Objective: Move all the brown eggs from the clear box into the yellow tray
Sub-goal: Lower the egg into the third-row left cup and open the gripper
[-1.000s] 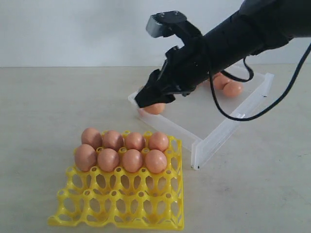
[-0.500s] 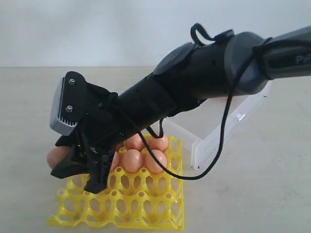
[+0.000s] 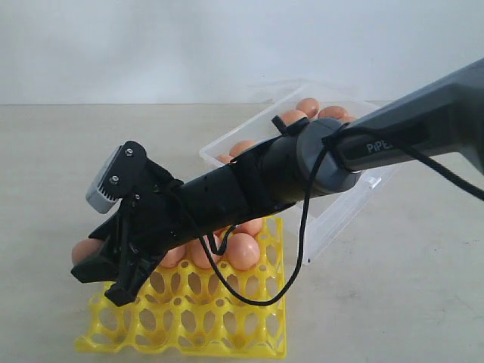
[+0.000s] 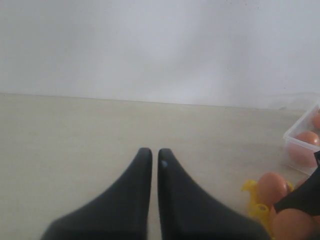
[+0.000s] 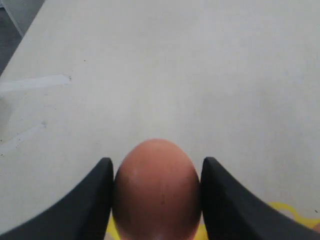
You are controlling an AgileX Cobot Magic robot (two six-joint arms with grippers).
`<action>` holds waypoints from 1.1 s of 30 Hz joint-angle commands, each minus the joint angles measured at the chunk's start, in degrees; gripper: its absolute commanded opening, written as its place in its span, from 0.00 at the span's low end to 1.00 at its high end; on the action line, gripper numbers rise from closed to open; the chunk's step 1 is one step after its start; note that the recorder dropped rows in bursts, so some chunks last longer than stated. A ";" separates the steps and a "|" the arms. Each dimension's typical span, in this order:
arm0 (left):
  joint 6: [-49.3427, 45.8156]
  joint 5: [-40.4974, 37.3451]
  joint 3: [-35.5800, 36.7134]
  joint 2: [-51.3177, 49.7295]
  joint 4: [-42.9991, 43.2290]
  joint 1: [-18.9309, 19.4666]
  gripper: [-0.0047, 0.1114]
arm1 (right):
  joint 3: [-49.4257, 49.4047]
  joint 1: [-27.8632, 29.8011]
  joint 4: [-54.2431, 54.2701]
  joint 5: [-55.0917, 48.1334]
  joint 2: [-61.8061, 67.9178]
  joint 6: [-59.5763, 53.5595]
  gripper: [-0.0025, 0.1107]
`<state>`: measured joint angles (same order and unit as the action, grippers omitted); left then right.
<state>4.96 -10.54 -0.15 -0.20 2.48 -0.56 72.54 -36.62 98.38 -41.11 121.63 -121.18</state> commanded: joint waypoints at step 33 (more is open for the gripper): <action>-0.03 0.26 0.15 0.20 -0.05 0.32 0.08 | -0.01 0.04 -2.98 1.94 1.64 2.29 0.16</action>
<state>4.96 -10.54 -0.15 -0.20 2.48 -0.56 72.54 -36.62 95.88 -39.41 123.46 -119.23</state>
